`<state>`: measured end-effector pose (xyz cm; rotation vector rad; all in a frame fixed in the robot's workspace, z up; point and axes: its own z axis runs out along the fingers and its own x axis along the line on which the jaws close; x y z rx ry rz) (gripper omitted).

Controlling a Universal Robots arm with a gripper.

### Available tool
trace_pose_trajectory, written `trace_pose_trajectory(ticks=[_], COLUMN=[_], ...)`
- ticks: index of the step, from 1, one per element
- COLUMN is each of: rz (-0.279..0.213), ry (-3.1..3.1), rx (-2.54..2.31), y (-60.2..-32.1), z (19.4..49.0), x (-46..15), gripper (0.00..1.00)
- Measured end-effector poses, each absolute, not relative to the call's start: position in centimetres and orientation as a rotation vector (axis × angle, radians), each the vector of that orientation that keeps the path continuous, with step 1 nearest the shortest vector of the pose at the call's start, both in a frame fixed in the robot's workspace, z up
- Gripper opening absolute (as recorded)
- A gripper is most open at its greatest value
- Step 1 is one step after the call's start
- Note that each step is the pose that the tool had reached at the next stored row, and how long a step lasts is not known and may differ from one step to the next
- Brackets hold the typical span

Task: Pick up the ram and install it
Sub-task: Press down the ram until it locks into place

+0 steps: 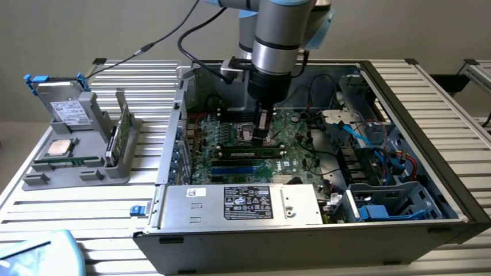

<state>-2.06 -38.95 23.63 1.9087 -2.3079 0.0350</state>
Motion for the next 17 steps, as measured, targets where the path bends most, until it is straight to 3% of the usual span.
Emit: trace_pose_trajectory(ticks=[17], rz=[0.026], ry=[-2.454], rx=[1.709], y=[-38.94], z=[23.39], x=[-2.3], gripper=[0.1])
